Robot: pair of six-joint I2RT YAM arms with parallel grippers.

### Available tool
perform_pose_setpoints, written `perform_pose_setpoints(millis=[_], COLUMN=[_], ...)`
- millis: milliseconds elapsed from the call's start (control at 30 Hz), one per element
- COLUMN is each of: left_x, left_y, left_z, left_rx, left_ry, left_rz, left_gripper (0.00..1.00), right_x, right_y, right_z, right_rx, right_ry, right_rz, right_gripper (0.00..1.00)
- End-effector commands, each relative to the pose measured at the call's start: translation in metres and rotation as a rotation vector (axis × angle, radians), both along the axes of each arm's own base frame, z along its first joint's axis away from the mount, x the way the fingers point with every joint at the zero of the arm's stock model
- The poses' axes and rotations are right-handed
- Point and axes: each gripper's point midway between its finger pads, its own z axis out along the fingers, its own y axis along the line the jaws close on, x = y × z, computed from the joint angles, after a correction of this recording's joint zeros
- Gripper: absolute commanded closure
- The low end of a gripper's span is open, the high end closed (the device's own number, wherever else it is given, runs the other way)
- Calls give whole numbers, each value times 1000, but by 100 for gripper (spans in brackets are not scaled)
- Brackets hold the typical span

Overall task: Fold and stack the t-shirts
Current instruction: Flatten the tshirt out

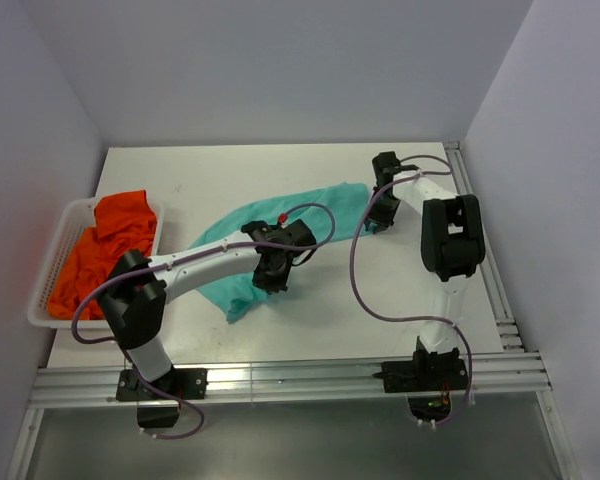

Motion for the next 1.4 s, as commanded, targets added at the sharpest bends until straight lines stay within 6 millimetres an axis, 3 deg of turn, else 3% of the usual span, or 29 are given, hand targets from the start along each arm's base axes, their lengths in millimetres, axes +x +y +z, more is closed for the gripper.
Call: perform_pose_setpoints(millis=[0,33,67,167,233,333,367,400,433,467,500,533,567,600,633,667,733,767,800,833,867,900,1000,1033,1133,1233,1333,1367], left_x=[7,7,8,11,15,25,30,41,42,50,62,66,70,74,81,81,80,80,79,64,65,49,21,15,-6,-20,-14,-4], left_y=[-4,-3,-3,-4,-7,-6,-6,-15,-10,-11,-16,-15,-16,-16,-3,11,21,20,22,35,36,56,81,86,114,132,129,121], left_z=[26,26,27,30,35,57,67,96,109,125,163,181,200,228,248,257,302,324,337,368,384,413,460,468,486,499,498,485], left_rx=[-38,-33,-31,-32,-38,-20,-18,-63,-54,-75,-132,-164,-227,-311,-323,-302,-383,-450,-483,-571,-639,-725,-890,-916,-962,-993,-977,-929], left_ry=[-57,-56,-61,-73,-87,-135,-154,-211,-215,-241,-313,-344,-372,-407,-471,-491,-582,-634,-681,-751,-810,-875,-987,-1003,-1040,-1061,-1079,-1069], left_rz=[-12,-10,-9,-7,-12,-6,-1,6,11,22,35,47,66,104,166,204,232,234,209,205,210,217,184,174,187,203,204,204], left_gripper=[100,100,100,100,100,100,100,100,100,100,100,100,100,100,100,100,100,100,100,100,100,100,100,100,100,100,100,100], right_x=[20,20,21,21,22,27,29,31,30,29,27,24,16,8,0,-20,-44,-69,-82,-94,-122,-136,-187,-210,-243,-264,-253,-247], right_y=[-3,-2,-2,-2,-1,-1,0,0,4,6,7,8,9,14,14,15,10,5,2,-3,-8,-14,-37,-48,-62,-75,-81,-82], right_z=[6,6,4,5,9,39,69,88,109,152,176,201,251,278,303,349,389,424,439,452,475,485,515,525,537,543,537,534], right_rx=[-12,-11,-10,-8,-5,1,8,13,40,63,80,96,123,161,178,205,215,216,209,193,193,175,120,84,35,-8,-40,-48], right_ry=[-49,-49,-47,-47,-57,-116,-176,-218,-256,-339,-386,-433,-544,-612,-685,-823,-944,-1038,-1086,-1140,-1224,-1270,-1401,-1446,-1493,-1503,-1468,-1451], right_rz=[-13,-11,-10,3,15,23,26,27,34,41,47,52,61,83,80,91,85,79,81,76,72,64,-9,-37,-69,-114,-145,-159], right_gripper=[68,72,83,100,100,100,100,100,100,100,100,100,100,100,100,100,100,100,100,100,100,100,100,100,100,100,100,100])
